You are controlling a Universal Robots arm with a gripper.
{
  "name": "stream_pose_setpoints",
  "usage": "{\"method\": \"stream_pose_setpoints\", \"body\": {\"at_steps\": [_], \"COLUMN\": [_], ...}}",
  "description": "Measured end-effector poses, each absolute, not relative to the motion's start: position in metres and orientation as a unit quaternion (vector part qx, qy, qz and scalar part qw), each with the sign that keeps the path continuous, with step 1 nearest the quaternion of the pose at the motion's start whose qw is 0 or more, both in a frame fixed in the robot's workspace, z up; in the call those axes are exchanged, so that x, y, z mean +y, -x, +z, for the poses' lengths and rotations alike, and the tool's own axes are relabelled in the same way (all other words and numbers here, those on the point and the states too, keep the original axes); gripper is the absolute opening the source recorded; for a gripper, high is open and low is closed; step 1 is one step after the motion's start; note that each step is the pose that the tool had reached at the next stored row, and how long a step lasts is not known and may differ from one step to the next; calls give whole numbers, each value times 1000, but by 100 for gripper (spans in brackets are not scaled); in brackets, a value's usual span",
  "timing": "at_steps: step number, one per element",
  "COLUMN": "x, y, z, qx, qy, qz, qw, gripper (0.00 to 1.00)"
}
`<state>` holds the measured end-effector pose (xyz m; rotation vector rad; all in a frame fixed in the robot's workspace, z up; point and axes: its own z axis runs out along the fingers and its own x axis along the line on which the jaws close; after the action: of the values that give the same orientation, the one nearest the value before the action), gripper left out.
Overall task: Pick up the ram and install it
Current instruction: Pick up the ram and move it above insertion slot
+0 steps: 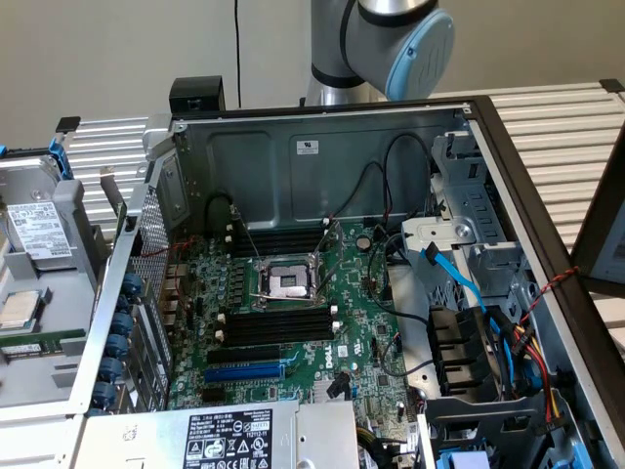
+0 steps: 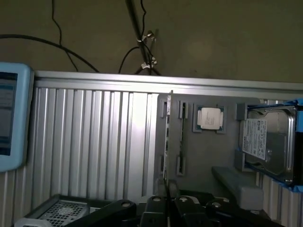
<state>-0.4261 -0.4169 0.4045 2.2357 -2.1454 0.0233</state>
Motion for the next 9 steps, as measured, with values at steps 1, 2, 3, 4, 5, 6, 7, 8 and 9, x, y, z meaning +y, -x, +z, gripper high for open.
{"method": "stream_pose_setpoints", "body": {"at_steps": [1,2,3,4,5,6,7,8,9], "x": [-417,-417,-417,-417,-417,-417,-417,-417,-417], "y": [426,426,426,426,424,421,416,412,407], "z": [404,405,404,404,405,405,405,404,405], "qx": [-692,-692,-692,-692,-692,-692,-692,-692,-692], "qy": [-721,-721,-721,-721,-721,-721,-721,-721,-721], "qz": [8,8,8,8,8,9,9,9,9], "qw": [21,21,21,21,21,21,20,20,20], "gripper": [13,13,13,13,13,13,13,13,13]}}
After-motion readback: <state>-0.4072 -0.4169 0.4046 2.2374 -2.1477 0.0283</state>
